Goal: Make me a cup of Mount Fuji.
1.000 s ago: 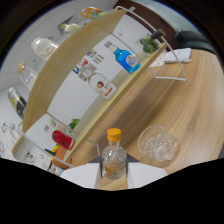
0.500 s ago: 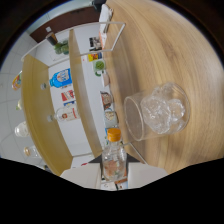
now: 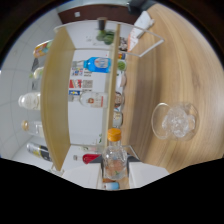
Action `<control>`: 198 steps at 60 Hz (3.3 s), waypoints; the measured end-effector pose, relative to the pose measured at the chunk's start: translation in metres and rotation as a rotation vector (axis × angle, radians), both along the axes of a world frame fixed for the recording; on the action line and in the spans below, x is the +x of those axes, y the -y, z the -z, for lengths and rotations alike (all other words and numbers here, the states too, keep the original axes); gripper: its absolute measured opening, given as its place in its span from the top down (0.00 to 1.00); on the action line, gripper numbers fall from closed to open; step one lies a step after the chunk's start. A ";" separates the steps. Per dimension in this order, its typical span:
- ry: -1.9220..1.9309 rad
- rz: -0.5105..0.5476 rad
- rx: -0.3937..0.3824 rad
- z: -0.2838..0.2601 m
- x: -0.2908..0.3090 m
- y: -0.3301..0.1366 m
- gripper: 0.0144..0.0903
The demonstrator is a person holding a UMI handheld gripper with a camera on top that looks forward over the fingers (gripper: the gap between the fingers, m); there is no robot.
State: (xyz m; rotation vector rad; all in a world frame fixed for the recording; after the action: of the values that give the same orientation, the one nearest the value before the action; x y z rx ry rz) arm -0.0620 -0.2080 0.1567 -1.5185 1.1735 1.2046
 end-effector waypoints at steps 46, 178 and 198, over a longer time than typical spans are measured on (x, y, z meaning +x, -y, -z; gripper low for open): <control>1.435 -0.379 -0.119 0.119 -0.131 -0.005 0.73; 1.434 -0.214 0.052 -0.044 0.187 -0.090 0.31; 1.454 -0.248 0.064 -0.036 0.188 -0.106 0.71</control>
State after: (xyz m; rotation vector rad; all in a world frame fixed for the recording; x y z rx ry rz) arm 0.1265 -0.1018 0.1928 -1.8844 -0.0384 0.0360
